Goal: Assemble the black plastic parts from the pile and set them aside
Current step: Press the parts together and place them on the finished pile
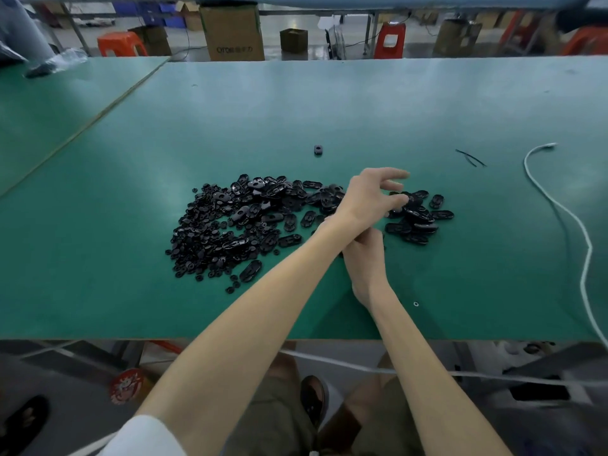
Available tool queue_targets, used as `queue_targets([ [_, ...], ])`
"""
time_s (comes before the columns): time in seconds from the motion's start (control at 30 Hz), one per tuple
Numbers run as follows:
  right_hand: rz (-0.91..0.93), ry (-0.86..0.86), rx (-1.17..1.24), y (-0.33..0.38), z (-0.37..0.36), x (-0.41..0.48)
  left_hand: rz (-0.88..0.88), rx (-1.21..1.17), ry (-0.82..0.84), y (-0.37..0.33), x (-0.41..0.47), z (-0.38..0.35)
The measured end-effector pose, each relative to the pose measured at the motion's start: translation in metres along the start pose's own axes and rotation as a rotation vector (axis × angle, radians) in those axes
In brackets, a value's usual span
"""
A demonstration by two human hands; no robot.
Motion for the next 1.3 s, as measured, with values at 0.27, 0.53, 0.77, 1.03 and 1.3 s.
queue_targets([
  [0.27,0.096,0.045,0.028,0.001,-0.002,-0.001,0.054,0.053,-0.182,0.036,-0.028,0.04],
  [0.53,0.105,-0.003,0.03,-0.004,-0.002,0.002,0.154,0.005,-0.303,0.08,-0.073,0.101],
  [0.77,0.101,-0.008,0.043,-0.002,-0.002,0.0,0.167,0.442,0.006,0.084,-0.081,0.09],
  [1.03,0.1,-0.001,0.027,-0.002,-0.001,-0.001,0.153,0.514,0.032,0.081,-0.081,0.07],
  [1.3,0.117,0.044,-0.061,-0.001,-0.004,-0.001,0.014,-0.026,-0.17,0.076,-0.091,0.086],
])
Point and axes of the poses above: each hand's wrist, its own x-axis towards the middle knuckle, its own z-axis out of the back of the hand, y = z × x, the point moved 4 cm from there along x, towards the middle knuckle, and after that the axes turned 10 degrees about y, right-handed, at the moved point
